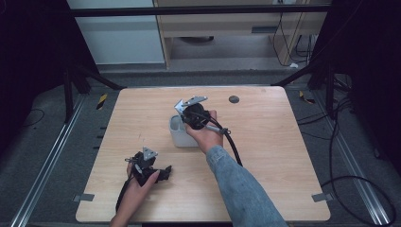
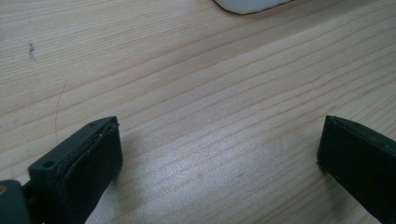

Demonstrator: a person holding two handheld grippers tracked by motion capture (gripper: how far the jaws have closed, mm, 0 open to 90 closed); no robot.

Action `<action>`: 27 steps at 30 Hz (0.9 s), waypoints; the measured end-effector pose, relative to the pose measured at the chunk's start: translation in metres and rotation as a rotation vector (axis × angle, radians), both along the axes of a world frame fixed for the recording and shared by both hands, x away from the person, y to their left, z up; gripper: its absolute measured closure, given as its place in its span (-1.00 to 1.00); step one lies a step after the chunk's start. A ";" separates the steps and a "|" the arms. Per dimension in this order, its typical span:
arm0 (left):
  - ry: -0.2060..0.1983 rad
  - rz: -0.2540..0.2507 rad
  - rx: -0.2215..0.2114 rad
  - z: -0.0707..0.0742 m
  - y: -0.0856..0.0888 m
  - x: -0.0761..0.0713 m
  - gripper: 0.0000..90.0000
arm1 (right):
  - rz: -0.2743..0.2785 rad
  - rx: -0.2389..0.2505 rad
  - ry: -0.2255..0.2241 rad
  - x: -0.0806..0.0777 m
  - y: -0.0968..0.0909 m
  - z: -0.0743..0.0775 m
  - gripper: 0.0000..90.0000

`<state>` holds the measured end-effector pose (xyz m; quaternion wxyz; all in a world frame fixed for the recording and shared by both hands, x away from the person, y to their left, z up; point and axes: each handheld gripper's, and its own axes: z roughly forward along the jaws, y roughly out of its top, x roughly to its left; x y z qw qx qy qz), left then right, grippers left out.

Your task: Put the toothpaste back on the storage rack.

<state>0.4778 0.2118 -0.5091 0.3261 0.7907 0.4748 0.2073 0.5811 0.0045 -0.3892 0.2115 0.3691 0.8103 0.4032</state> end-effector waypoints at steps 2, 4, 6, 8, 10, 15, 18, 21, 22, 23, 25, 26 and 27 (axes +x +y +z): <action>0.000 0.000 0.000 0.000 0.000 0.000 -1.00 | 0.000 0.002 0.002 0.000 0.000 0.000 0.76; 0.000 0.000 0.000 0.000 0.000 0.000 -1.00 | -0.002 0.002 0.003 0.001 0.000 0.000 0.76; 0.001 -0.001 0.000 0.000 0.000 0.000 -1.00 | -0.001 0.001 0.005 0.001 0.000 0.000 0.76; 0.001 -0.001 0.000 0.000 0.000 0.000 -1.00 | 0.002 -0.004 0.003 0.001 0.001 0.000 0.76; 0.001 -0.001 0.000 0.000 0.000 0.000 -1.00 | 0.003 -0.005 0.007 0.002 0.002 0.000 0.75; 0.001 -0.002 0.000 0.000 0.000 0.000 -1.00 | -0.003 -0.011 0.012 0.003 0.005 0.000 0.75; 0.001 -0.002 0.000 0.000 0.000 0.000 -1.00 | -0.002 -0.010 0.016 0.004 0.004 0.000 0.75; 0.002 -0.003 0.001 0.000 0.000 0.000 -1.00 | -0.005 -0.010 0.019 0.005 0.004 0.000 0.75; 0.002 -0.003 0.001 0.000 0.000 0.000 -1.00 | -0.006 -0.010 0.019 0.005 0.004 0.000 0.75; 0.001 -0.002 0.001 0.000 0.000 0.000 -1.00 | -0.007 -0.010 0.019 0.005 0.004 0.000 0.75; 0.001 -0.002 0.000 0.000 0.000 0.000 -1.00 | -0.008 -0.009 0.018 0.005 0.004 -0.001 0.75; 0.001 -0.002 0.000 0.000 0.000 0.000 -1.00 | -0.009 -0.009 0.018 0.005 0.004 -0.001 0.75; 0.001 -0.002 0.000 0.000 0.000 0.000 -1.00 | -0.008 -0.009 0.018 0.006 0.004 -0.001 0.75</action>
